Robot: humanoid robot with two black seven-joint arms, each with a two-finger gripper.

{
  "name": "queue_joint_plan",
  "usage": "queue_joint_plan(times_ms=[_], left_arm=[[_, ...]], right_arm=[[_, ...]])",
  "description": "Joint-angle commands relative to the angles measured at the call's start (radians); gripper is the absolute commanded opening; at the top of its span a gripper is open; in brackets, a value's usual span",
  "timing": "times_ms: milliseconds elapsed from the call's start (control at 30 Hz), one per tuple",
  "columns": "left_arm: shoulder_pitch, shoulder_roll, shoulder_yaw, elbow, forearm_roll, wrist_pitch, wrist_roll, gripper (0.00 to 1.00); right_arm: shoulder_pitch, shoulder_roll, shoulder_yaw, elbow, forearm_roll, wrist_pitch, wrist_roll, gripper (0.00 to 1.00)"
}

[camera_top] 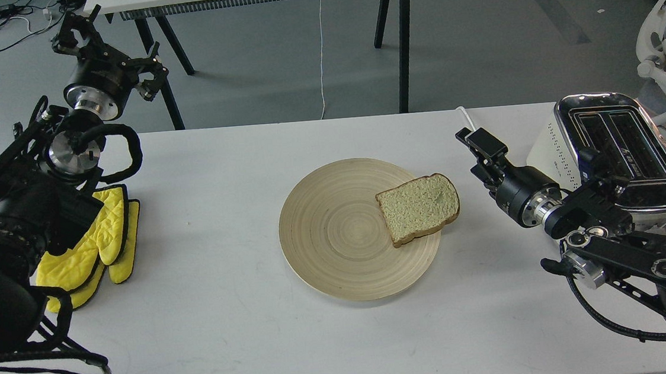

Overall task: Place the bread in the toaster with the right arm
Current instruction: 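Reach the right gripper toward the bread slice on the wooden plate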

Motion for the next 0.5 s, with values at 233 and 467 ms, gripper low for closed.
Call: queue_joint_plan(times_ms=[233,467], left_arm=[[0.0,0.0,0.003,0.0,0.0,0.0,0.002,1.0],[0.0,0.0,0.003,0.0,0.002,0.0,0.002,1.0]], right_arm=[[-0.008,0.137,-0.08,-0.191,0.002,-0.009,-0.012,0.88],[-0.002,0.172,-0.094,-0.229,-0.001,0.002,-0.012,0.64]])
